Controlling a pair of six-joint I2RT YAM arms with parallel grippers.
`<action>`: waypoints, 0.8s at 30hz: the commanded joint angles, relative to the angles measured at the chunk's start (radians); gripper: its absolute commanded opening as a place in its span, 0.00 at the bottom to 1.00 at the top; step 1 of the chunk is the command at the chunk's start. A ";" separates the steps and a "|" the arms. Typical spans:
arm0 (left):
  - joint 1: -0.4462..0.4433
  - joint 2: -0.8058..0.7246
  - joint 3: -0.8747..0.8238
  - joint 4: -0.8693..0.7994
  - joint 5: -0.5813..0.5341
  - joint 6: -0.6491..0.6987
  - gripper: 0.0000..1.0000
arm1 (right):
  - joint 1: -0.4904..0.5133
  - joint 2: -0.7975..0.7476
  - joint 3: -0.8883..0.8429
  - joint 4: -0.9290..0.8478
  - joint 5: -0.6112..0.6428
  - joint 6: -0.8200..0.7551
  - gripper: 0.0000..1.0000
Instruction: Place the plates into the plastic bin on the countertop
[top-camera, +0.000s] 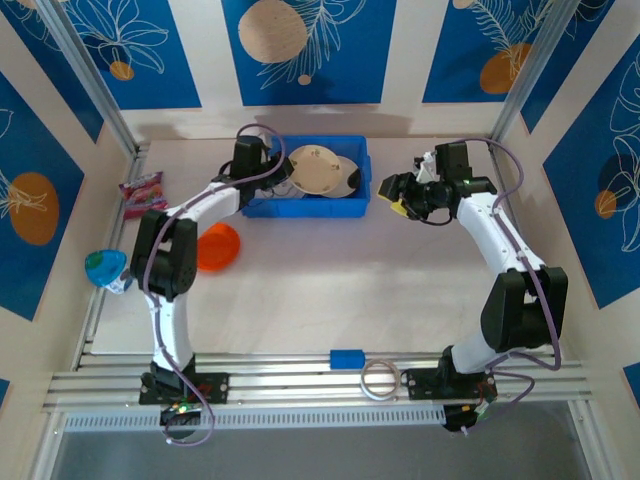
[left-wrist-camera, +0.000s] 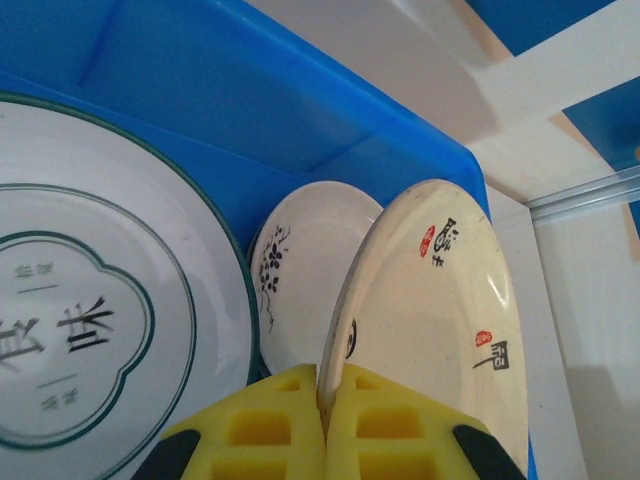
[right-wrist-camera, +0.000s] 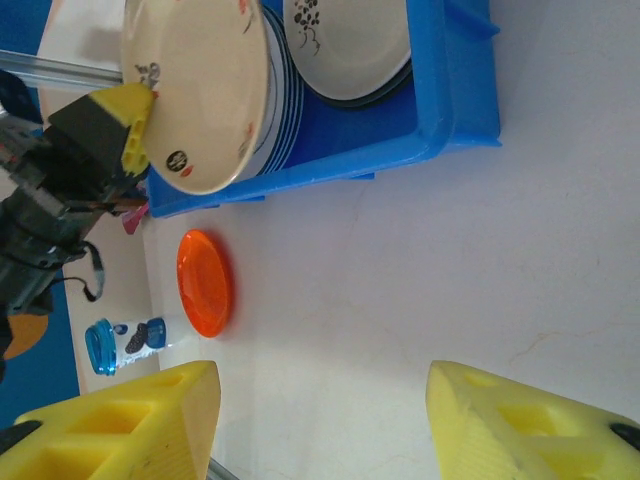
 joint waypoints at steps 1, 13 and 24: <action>-0.031 0.050 0.078 0.099 -0.016 -0.050 0.00 | -0.003 -0.028 -0.008 -0.011 -0.023 -0.006 0.57; -0.091 0.215 0.203 0.099 -0.093 -0.083 0.00 | -0.009 -0.032 -0.017 -0.017 -0.054 -0.008 0.57; -0.102 0.304 0.278 0.043 -0.132 -0.098 0.00 | -0.014 -0.023 -0.050 0.013 -0.072 0.008 0.57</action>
